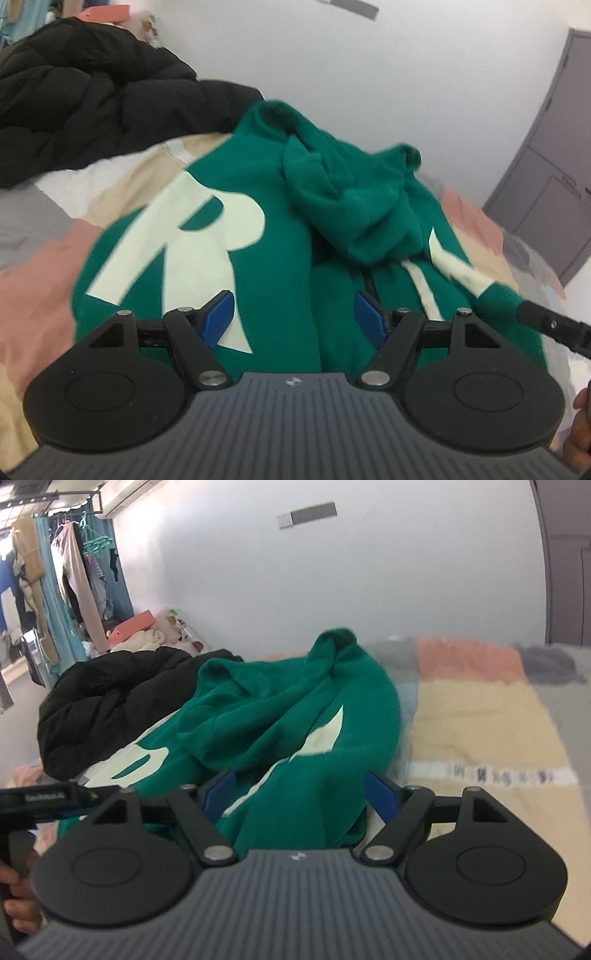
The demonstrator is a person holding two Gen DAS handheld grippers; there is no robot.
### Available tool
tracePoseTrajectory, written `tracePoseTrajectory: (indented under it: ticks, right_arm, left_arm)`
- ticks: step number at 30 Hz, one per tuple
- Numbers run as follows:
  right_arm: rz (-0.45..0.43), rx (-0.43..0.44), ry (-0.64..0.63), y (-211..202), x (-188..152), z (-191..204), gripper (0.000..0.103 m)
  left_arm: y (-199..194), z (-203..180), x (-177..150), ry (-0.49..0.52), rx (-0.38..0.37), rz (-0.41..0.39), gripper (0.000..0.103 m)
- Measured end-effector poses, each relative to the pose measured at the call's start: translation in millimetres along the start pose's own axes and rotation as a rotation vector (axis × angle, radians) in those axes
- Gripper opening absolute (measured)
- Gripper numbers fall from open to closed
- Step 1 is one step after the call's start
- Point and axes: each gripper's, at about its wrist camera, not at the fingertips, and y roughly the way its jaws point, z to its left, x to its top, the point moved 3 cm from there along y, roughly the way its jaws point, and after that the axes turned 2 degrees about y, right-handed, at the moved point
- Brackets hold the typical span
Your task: Fold large clothes
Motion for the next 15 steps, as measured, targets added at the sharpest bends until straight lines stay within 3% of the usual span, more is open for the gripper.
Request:
tracePoseTrajectory:
  ticks: [4,7,8,9,11,15]
  right_arm:
    - [0.065,-0.006,0.037,17.1,-10.8,-6.6,0.074]
    - [0.123,0.013,0.149,27.8,-17.3,-19.2,0.048]
    - [0.134,0.009,0.175,29.8,-18.2,-23.1,0.031]
    - [0.137,0.000,0.182,29.7,-20.2,-24.8,0.019]
    - [0.120,0.001,0.203,26.0,-18.8,-28.6,0.013]
    - [0.070,-0.006,0.204,13.8,-9.9,-32.1,0.010]
  left_arm:
    - [16.4,-5.6,-9.5,0.062,0.031,0.037,0.076]
    - [25.2,-12.2,-12.7,0.136,0.079,0.049,0.076]
    - [27.6,-13.4,-14.3,0.154,0.103,0.050,0.072]
    - [28.2,-14.1,-15.6,0.166,0.144,0.038,0.060]
    - [30.2,-15.0,-18.0,0.203,0.209,0.032,0.049]
    - [30.4,-10.8,-19.6,0.218,0.229,0.050,0.016]
